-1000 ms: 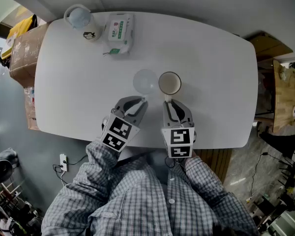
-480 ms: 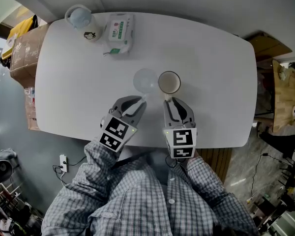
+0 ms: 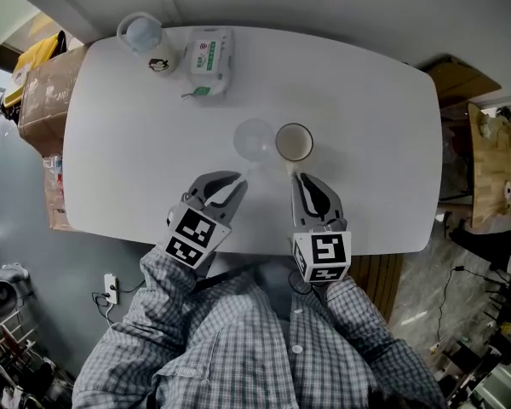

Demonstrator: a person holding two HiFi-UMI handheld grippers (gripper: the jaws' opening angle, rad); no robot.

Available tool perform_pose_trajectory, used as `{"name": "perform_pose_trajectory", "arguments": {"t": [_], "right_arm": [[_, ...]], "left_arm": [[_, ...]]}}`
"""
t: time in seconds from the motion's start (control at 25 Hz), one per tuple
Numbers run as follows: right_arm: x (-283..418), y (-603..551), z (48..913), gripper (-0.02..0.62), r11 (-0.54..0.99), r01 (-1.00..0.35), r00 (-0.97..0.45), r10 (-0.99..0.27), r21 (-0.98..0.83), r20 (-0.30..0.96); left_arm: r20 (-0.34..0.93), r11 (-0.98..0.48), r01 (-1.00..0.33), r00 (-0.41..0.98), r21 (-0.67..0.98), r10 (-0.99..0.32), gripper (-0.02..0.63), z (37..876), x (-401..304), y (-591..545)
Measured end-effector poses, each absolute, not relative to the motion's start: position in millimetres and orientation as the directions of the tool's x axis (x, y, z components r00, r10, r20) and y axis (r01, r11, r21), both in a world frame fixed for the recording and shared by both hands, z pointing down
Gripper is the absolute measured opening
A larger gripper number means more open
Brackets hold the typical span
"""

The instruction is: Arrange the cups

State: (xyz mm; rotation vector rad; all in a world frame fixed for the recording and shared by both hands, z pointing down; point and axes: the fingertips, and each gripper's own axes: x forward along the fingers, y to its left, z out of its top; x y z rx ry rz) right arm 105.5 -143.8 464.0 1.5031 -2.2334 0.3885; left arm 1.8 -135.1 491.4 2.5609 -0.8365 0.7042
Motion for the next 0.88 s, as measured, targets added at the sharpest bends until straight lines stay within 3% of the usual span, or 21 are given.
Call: {"name": "perform_pose_trajectory", "arguments": {"t": [0.88], "right_arm": [[108, -137, 370, 0.032, 0.314, -0.949, -0.293, -0.898, 0.011, 0.328]], "left_arm": [[0.367, -0.772, -0.635, 0.721, 0.010, -0.588, 0.014, 384, -11, -143]]}}
